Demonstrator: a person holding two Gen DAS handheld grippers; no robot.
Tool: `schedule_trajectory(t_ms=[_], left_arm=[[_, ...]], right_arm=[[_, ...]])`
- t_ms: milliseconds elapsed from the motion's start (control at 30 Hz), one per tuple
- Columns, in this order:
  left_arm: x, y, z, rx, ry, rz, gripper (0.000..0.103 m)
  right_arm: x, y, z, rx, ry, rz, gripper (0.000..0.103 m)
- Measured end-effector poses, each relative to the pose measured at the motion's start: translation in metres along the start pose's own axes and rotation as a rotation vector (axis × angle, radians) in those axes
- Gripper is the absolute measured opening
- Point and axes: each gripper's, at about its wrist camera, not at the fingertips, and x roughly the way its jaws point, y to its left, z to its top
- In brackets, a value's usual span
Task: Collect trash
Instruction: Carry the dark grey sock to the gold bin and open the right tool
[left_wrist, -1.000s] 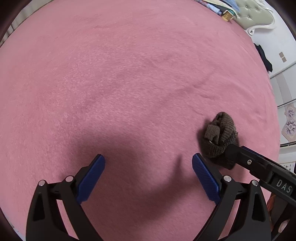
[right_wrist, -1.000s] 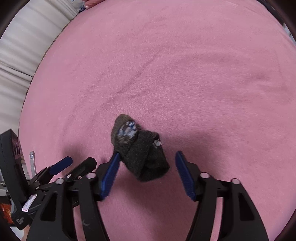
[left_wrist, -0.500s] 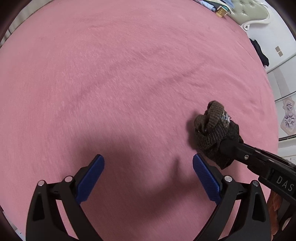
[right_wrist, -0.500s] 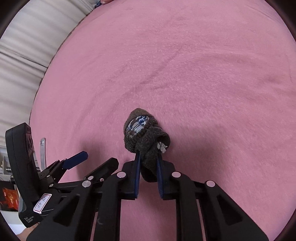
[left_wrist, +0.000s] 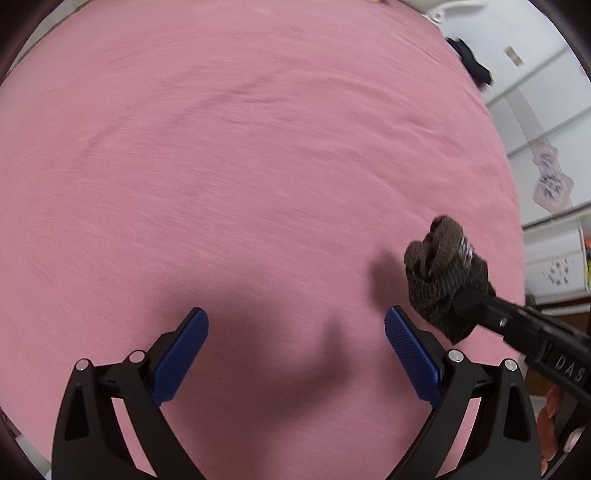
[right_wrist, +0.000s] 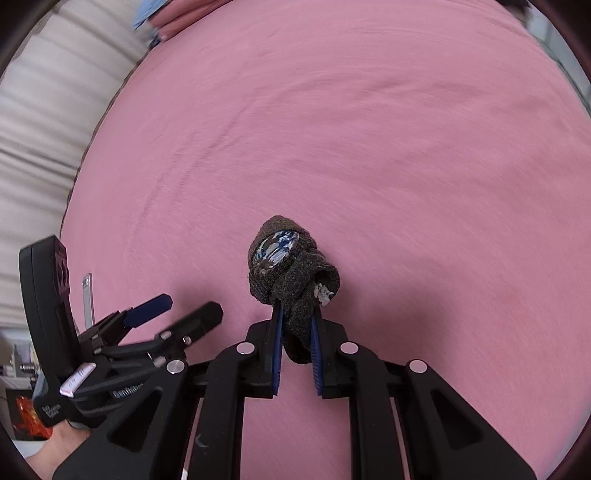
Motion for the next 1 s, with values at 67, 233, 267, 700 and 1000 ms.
schedule_trajectory(t_ms=[67, 233, 267, 700, 1000], left_arm=[[0.002, -0.03, -0.007, 0.043, 0.007, -0.009, 0.096], [0.005, -0.095, -0.031, 0.139, 0.03, -0.037, 0.096], [0.007, -0.112, -0.04, 0.162, 0.036, -0.042, 0.096], [0.023, -0.3, -0.128, 0.384, 0.13, -0.126, 0.096], [0.046, -0.421, -0.164, 0.526, 0.172, -0.174, 0.096]], right_arm=[[-0.019, -0.021, -0.017, 0.034, -0.014, -0.007, 0.013], [-0.06, -0.069, -0.057, 0.122, -0.053, -0.012, 0.013], [-0.066, -0.079, -0.064, 0.141, -0.059, -0.012, 0.013], [-0.175, -0.231, -0.164, 0.375, -0.182, -0.044, 0.013], [-0.226, -0.328, -0.218, 0.536, -0.261, -0.069, 0.013]])
